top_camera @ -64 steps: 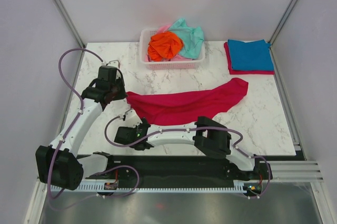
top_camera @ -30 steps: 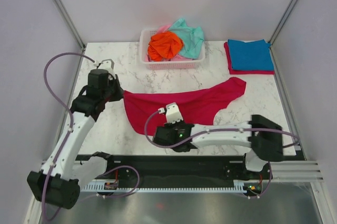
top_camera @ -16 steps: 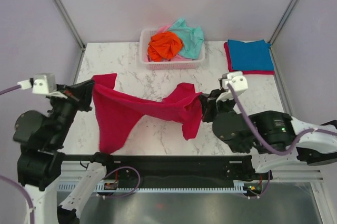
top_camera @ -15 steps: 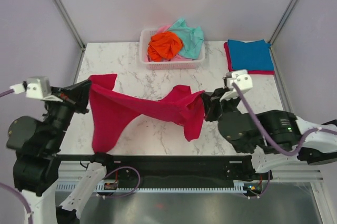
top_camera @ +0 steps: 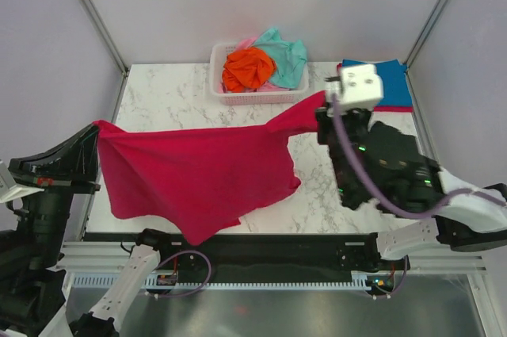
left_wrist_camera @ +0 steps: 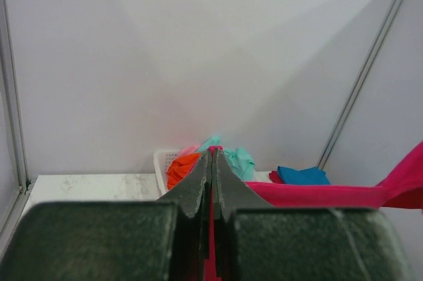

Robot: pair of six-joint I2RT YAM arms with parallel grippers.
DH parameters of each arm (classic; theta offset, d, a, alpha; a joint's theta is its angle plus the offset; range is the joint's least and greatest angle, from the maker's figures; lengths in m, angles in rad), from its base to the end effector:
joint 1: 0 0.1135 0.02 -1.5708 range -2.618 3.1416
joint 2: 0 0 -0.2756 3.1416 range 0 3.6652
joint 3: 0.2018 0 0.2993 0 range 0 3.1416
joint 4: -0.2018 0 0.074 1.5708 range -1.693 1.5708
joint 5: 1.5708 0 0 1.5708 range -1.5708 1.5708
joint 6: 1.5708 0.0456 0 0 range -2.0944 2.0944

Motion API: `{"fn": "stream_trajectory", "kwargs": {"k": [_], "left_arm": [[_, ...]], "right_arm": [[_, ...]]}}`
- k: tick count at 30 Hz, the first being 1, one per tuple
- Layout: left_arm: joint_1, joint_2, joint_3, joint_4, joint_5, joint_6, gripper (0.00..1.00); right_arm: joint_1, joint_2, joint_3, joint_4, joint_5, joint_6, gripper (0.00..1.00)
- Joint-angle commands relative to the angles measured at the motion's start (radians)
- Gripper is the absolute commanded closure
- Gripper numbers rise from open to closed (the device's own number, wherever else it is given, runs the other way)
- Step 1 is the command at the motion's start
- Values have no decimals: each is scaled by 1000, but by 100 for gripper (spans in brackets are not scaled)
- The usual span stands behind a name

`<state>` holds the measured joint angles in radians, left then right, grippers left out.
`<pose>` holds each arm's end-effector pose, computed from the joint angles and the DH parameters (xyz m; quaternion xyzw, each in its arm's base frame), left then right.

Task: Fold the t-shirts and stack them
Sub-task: Flatten the tshirt out

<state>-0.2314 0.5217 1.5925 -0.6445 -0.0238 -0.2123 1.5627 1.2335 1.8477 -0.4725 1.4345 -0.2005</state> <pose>-0.0213 0.0061 0.5864 -0.0048 0.5416 -0.1787 0.8214 0.0469 0.2129 0.6029 -0.0654 0.6972 0.0238 0.7135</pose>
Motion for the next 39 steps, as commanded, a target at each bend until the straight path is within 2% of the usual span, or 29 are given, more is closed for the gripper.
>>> {"fn": "stream_trajectory", "kwargs": {"k": [1,2,4,6,7,8,10,13,16,18,26,28,31,33,34,35,36,39], "left_arm": [[-2,29,1,62,-33,56,98],[-2,31,-6,62,-27,57,98],[-2,37,-37,60,-16,67,98],[-2,60,-72,39,-36,91,98],[0,72,-81,28,-45,99,98],[-2,99,-86,13,-53,106,98],[-2,103,-80,-20,-67,110,98],[-2,52,-95,19,-53,123,98],[-2,20,-83,42,-44,145,98],[-2,17,-60,48,-36,149,98],[0,9,3,144,80,128,98],[0,14,1,157,108,128,98],[0,21,-52,178,166,102,98],[0,47,-135,181,247,65,96],[0,61,-167,181,286,48,93],[0,78,-233,181,327,31,83],[0,112,-265,183,403,-5,80],[0,141,-388,201,424,-80,78]], "right_arm": [[-159,81,-10,199,141,-257,100],[-234,81,-15,201,132,-249,100],[-298,81,-22,193,104,-235,100],[-390,93,-5,115,74,-205,100],[-427,99,48,44,38,-153,100],[-502,118,105,-206,-11,27,100],[-565,100,197,-340,-166,171,100],[-569,-52,141,-315,-258,199,100],[-569,-152,116,-308,-211,168,100],[-569,-195,117,-307,-238,124,100],[-587,-267,173,-287,-512,105,100],[-601,-276,170,-282,-629,105,100],[-618,-260,179,-313,-745,93,100],[-621,-238,160,-345,-760,82,100],[-619,-232,127,-353,-758,81,100],[-619,-229,104,-353,-760,88,100],[-621,-229,78,-345,-754,99,100],[-621,-195,-7,-316,-773,130,100]]}}
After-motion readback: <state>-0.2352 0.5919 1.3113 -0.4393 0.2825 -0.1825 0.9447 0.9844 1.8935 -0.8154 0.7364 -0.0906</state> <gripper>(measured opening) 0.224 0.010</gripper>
